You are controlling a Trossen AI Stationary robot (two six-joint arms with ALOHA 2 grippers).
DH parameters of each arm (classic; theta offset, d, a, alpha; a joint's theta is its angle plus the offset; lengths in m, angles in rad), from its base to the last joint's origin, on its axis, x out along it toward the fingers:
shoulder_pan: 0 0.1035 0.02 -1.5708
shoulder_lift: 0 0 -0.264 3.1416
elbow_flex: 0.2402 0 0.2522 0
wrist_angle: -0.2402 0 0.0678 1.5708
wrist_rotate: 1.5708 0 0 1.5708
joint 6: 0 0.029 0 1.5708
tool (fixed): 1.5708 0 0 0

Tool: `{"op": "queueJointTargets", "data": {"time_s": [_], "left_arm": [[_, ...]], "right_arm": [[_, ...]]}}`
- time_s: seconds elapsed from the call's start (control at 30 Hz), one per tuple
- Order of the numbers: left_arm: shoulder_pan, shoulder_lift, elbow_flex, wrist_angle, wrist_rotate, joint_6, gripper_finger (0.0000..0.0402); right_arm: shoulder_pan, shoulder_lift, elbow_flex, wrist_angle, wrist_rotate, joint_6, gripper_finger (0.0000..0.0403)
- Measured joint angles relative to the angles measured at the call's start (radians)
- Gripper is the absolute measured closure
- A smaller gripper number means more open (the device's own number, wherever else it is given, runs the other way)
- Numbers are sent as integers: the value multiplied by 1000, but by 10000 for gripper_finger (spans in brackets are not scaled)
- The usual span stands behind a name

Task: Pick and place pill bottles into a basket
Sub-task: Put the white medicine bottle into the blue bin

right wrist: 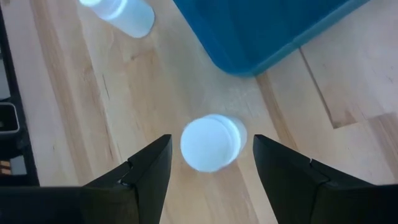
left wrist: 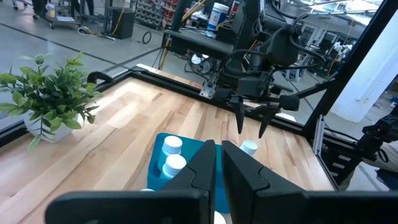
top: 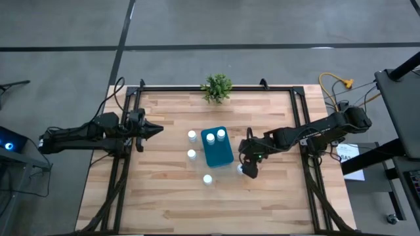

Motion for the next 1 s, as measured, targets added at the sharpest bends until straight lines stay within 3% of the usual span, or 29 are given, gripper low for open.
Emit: {"op": "queueJointTargets", "data": {"time_s": [0.23, 0.57, 1.0], "left_arm": [[0, 0, 0, 0, 3, 0, 394], [0, 0, 0, 0, 3, 0, 394], [0, 0, 0, 0, 2, -2, 394]], "right_arm": [[0, 0, 0, 29, 78, 4, 186], [0, 0, 0, 25, 73, 49, 181], [5, 0, 0, 26, 62, 59, 91]]}}
